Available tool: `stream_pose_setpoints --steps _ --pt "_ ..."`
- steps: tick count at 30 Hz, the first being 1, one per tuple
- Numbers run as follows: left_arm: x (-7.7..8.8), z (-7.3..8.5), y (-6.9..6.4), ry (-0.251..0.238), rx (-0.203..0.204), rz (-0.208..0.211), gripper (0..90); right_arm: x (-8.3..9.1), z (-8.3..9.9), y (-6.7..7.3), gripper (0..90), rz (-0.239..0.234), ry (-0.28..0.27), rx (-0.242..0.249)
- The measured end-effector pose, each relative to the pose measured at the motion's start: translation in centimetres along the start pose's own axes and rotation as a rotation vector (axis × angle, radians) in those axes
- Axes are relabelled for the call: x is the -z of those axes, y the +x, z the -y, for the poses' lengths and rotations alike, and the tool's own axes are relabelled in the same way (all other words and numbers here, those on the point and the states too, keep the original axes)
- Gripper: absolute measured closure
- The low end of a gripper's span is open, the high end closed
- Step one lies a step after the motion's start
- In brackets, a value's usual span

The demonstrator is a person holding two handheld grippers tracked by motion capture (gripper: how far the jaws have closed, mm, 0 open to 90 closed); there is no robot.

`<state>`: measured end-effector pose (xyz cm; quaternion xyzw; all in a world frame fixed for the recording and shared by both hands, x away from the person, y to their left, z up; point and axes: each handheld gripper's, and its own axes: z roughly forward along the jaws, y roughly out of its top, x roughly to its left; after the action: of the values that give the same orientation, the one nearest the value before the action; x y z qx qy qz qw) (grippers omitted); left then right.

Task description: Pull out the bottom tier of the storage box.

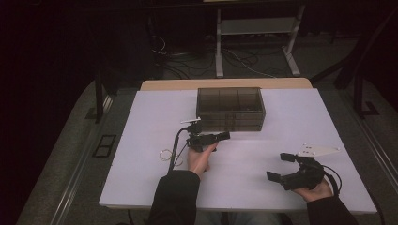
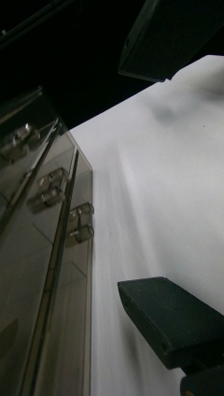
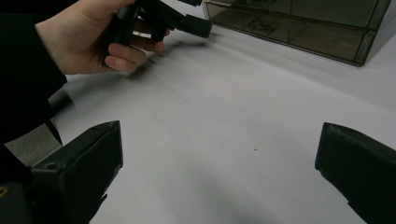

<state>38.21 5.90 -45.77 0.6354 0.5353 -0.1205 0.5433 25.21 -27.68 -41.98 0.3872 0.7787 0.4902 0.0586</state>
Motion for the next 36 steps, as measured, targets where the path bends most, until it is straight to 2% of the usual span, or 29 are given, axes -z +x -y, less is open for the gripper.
stream_pose_setpoints --steps 3,4,7,11,17,21,26,29,36 --pt "-0.3 0.1 0.3 -0.029 0.066 0.015 0.0 0.0 0.0 0.0 0.2 -0.001 0.001 0.003" --pt "-0.3 0.1 0.3 -0.029 0.066 0.015 0.0 0.0 0.0 0.0 0.2 -0.002 0.001 0.002" --pt "-0.8 0.3 0.5 -0.055 0.111 0.004 0.0 0.0 0.0 0.0 0.2 -0.003 0.002 0.001" --pt "-1.0 0.3 0.4 -0.074 0.112 -0.005 0.1 0.0 0.0 0.0 0.2 -0.004 0.002 0.004" --pt "-1.4 0.5 0.5 -0.111 0.172 -0.011 5.0 0.0 0.0 0.1 0.2 -0.003 0.001 0.005" --pt "-1.7 0.6 0.6 -0.123 0.166 -0.022 13.7 0.0 0.0 0.1 0.2 -0.005 0.0 0.006" --pt "-1.8 0.6 0.7 -0.123 0.162 -0.036 17.9 0.0 -0.1 0.1 0.2 -0.009 -0.004 0.007" --pt "-1.9 0.6 0.7 -0.124 0.155 -0.053 25.4 0.2 -0.1 0.2 0.2 -0.004 -0.015 0.015" --pt "-2.5 0.5 0.7 -0.13 0.162 -0.061 31.3 0.1 -0.1 0.2 0.2 -0.005 -0.019 0.014"
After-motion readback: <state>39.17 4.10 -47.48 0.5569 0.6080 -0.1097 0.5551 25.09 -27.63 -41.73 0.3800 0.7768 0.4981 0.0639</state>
